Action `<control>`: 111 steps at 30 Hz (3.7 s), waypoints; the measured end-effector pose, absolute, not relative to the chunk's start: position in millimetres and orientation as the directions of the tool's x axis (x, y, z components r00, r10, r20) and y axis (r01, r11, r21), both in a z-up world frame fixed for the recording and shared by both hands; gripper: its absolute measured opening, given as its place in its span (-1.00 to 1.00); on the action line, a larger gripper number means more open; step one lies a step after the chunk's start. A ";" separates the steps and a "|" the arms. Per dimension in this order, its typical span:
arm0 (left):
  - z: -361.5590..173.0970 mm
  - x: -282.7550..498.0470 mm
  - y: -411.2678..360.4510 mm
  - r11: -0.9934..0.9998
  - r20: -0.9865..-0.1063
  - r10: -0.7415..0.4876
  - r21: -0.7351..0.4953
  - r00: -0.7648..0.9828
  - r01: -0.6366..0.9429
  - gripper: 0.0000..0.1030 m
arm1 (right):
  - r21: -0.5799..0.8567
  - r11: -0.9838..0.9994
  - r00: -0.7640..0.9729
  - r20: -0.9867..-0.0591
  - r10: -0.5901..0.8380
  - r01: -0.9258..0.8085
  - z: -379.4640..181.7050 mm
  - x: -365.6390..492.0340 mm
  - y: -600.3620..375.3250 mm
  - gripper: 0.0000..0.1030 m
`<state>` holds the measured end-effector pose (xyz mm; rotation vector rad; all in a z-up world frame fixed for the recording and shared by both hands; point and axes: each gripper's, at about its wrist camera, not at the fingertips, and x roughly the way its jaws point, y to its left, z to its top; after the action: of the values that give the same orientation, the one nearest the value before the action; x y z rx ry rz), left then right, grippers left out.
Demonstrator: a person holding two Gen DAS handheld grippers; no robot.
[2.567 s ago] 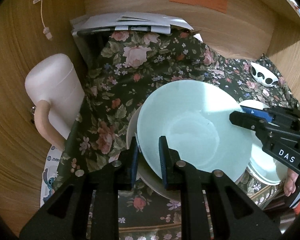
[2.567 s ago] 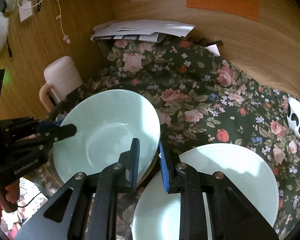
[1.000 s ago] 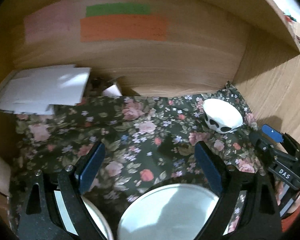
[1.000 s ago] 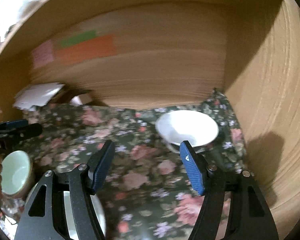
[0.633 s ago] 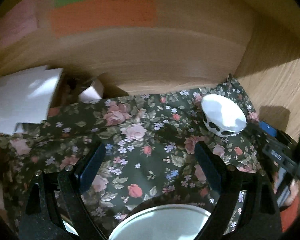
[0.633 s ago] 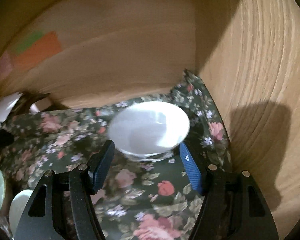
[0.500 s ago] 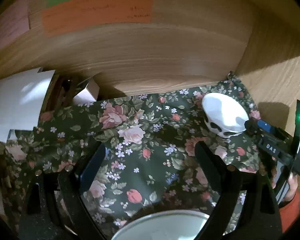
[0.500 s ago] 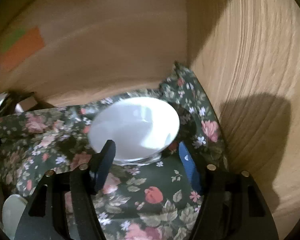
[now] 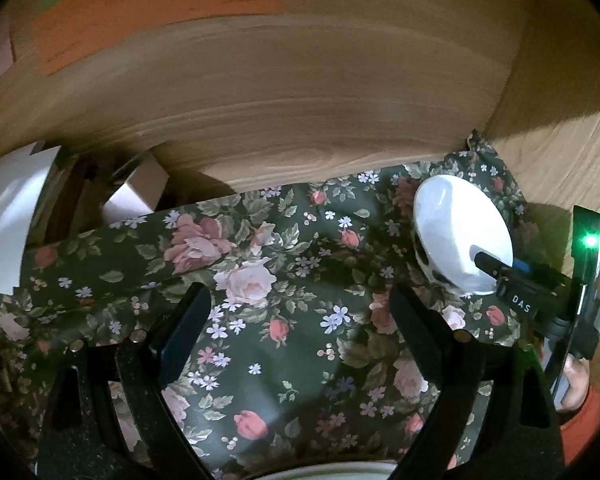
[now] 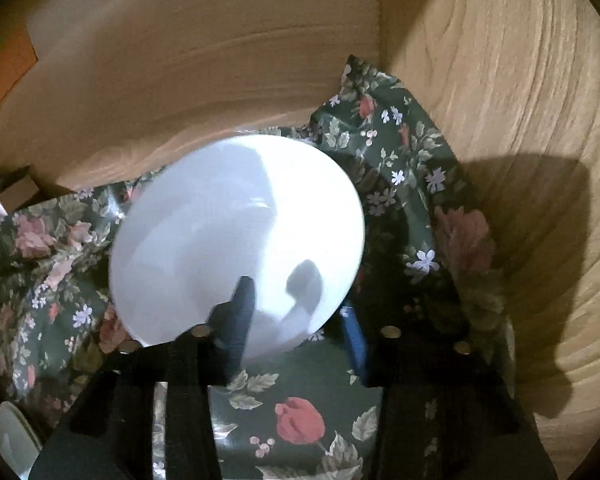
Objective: Organize plates and bowls
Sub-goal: 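Move both grippers to the white black-spotted bowl rim and close them, then lift the white black-spotted bowl off the cloth with both grippers, then carry the white bowl with both grippers over the nested bowls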
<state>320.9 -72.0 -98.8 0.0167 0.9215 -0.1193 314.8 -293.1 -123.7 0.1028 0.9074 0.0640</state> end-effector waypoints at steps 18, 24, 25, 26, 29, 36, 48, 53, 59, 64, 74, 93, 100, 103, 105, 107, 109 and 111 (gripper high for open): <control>-136.7 336.0 -103.4 0.990 -0.853 -0.053 0.022 0.519 0.137 0.66 | 0.163 0.936 0.509 -0.803 0.310 -0.313 -120.2 282.7 -233.1 -0.63; -156.3 339.7 -114.2 0.986 -0.892 -0.055 0.023 0.449 0.167 0.31 | 0.199 0.934 0.509 -0.795 0.331 -0.296 -119.1 282.0 -242.1 -0.57; -158.8 340.5 -115.6 0.986 -0.896 -0.054 0.022 0.440 0.167 0.26 | 0.197 0.935 0.510 -0.795 0.329 -0.296 -119.4 283.0 -241.2 -0.56; -162.2 341.7 -116.4 0.986 -0.902 -0.056 0.018 0.427 0.167 0.16 | 0.197 0.935 0.510 -0.795 0.328 -0.296 -118.7 280.2 -243.6 -0.53; -172.3 343.8 -114.5 0.985 -0.922 -0.078 -0.013 0.379 0.170 -0.20 | 0.216 0.931 0.502 -0.794 0.344 -0.295 -119.2 279.4 -246.6 -0.44; -177.8 346.1 -112.0 0.980 -0.931 -0.148 -0.093 0.332 0.176 -0.65 | 0.262 0.917 0.489 -0.783 0.385 -0.302 -122.7 279.3 -246.5 -0.52; -164.6 332.5 -116.2 0.981 -0.920 -0.125 -0.059 0.372 0.186 -0.67 | 0.229 0.937 0.542 -0.768 0.340 -0.264 -112.4 270.7 -240.9 -0.60; -148.1 318.0 -109.2 0.981 -0.899 -0.137 -0.064 0.416 0.185 -0.67 | 0.211 0.940 0.580 -0.744 0.332 -0.268 -95.6 260.9 -233.8 -0.60; -126.5 292.9 -97.8 0.982 -0.877 -0.141 -0.065 0.460 0.176 -0.67 | 0.201 0.935 0.609 -0.714 0.344 -0.292 -75.1 245.6 -220.5 -0.61; -112.0 272.9 -82.7 0.984 -0.860 -0.144 -0.071 0.490 0.164 -0.67 | 0.188 0.930 0.630 -0.691 0.353 -0.315 -61.2 228.5 -206.4 -0.61; -96.8 232.9 -54.8 0.988 -0.833 -0.134 -0.072 0.537 0.135 -0.67 | 0.162 0.924 0.652 -0.666 0.362 -0.347 -52.0 199.0 -180.1 -0.61; -91.1 162.8 9.4 0.997 -0.788 -0.078 -0.077 0.610 0.028 -0.67 | 0.147 0.878 0.630 -0.643 0.435 -0.456 -51.6 156.9 -123.5 -0.61; -92.4 142.7 36.1 0.996 -0.783 -0.052 -0.084 0.620 -0.022 -0.67 | 0.153 0.851 0.605 -0.640 0.473 -0.503 -54.9 145.7 -97.5 -0.61; -92.6 133.2 47.8 0.995 -0.780 -0.046 -0.092 0.624 -0.042 -0.67 | 0.156 0.839 0.596 -0.637 0.489 -0.522 -54.9 140.6 -86.9 -0.61; -92.9 126.2 54.9 0.994 -0.775 -0.038 -0.095 0.630 -0.056 -0.67 | 0.155 0.832 0.591 -0.635 0.497 -0.533 -54.9 137.7 -80.2 -0.61; -92.7 120.6 61.3 0.993 -0.770 -0.030 -0.096 0.638 -0.069 -0.67 | 0.151 0.825 0.586 -0.635 0.503 -0.544 -55.2 134.3 -72.5 -0.61; -92.1 114.5 67.7 0.992 -0.763 -0.022 -0.099 0.646 -0.083 -0.67 | 0.149 0.818 0.579 -0.636 0.510 -0.556 -56.2 131.4 -65.1 -0.61; -92.1 108.2 75.5 0.989 -0.757 -0.019 -0.108 0.653 -0.097 -0.67 | 0.149 0.811 0.573 -0.636 0.516 -0.565 -57.4 128.6 -57.8 -0.61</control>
<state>108.2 75.5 -92.1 -0.1434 0.8594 0.0448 128.6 -57.8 -57.4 -0.0730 0.7214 0.6342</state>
